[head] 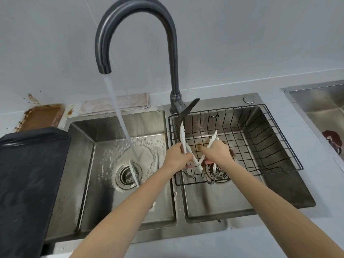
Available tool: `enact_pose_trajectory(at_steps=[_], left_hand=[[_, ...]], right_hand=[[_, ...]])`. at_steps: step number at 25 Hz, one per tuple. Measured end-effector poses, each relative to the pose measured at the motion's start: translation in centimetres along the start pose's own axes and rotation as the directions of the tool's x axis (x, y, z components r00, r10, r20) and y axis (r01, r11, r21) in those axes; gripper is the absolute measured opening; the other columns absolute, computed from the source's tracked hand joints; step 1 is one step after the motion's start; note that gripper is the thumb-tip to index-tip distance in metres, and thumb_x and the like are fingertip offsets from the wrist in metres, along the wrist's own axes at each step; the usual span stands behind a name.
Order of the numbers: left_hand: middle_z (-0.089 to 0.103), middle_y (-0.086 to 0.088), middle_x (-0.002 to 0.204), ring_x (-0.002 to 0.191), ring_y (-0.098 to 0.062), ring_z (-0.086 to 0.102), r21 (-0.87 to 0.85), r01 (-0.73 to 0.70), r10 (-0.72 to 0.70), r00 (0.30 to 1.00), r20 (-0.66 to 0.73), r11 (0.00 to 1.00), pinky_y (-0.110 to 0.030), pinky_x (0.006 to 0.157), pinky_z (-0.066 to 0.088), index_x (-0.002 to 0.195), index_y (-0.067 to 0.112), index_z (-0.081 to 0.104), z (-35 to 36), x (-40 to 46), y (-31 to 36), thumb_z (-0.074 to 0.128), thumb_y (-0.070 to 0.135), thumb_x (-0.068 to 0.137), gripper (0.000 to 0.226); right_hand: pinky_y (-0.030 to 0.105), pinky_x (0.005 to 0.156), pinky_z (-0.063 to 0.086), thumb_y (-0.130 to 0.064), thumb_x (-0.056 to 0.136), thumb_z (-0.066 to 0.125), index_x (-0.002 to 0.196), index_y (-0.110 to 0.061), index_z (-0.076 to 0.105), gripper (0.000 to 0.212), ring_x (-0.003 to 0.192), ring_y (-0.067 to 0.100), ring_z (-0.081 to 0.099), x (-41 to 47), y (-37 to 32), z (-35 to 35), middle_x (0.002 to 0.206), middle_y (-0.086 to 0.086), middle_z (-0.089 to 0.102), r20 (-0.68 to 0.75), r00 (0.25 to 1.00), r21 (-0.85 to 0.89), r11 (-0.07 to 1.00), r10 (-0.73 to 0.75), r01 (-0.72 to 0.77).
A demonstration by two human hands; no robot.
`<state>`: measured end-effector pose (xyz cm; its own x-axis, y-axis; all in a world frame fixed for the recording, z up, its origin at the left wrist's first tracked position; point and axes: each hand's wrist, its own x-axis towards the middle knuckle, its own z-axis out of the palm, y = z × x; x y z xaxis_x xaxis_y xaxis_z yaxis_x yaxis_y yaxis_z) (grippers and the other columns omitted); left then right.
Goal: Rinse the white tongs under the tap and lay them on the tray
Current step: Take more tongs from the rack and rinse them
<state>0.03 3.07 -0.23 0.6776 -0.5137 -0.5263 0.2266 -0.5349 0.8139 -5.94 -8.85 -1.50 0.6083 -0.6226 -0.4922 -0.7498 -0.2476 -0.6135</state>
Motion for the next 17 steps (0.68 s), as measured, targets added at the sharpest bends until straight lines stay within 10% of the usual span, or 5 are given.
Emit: enact_pose_trajectory(at_steps=[8,12,17], left_hand=[[0.057,-0.003,0.088,0.070,-0.020,0.066,-0.058,-0.014,0.005,0.990,-0.144,0.998,-0.027,0.054,0.058,0.129,0.013,0.040,-3.7,-1.4,-0.8,0.049,0.023,0.092,0.040],[0.058,-0.001,0.081,0.062,-0.014,0.064,-0.192,0.006,-0.041,0.983,-0.181,0.981,-0.028,0.059,0.057,0.112,0.010,0.048,-6.6,-1.3,-2.1,0.046,0.029,0.094,0.026],[0.061,-0.001,0.099,0.075,-0.014,0.066,-0.264,0.049,-0.109,0.970,-0.216,0.963,-0.023,0.057,0.053,0.129,0.011,0.045,-10.6,-1.2,-4.4,0.044,0.016,0.094,0.035]], right_hand=[[0.018,0.039,0.047,-0.015,0.085,0.056,0.120,0.001,0.039,0.042,0.058,0.016,0.057,-2.6,-2.1,1.8,0.087,0.011,0.055,0.042,0.998,0.185,0.982,-0.056,0.048],[0.034,0.067,0.060,-0.014,0.085,0.058,0.123,-0.004,0.037,0.045,0.074,0.021,0.062,-4.2,-3.4,4.0,0.089,0.008,0.055,0.012,0.992,0.239,0.964,-0.125,0.119],[0.019,0.054,0.044,-0.016,0.084,0.060,0.126,-0.007,0.038,0.048,0.063,0.006,0.051,-5.2,-5.6,6.8,0.074,-0.007,0.049,0.048,0.976,0.226,0.954,-0.214,0.198]])
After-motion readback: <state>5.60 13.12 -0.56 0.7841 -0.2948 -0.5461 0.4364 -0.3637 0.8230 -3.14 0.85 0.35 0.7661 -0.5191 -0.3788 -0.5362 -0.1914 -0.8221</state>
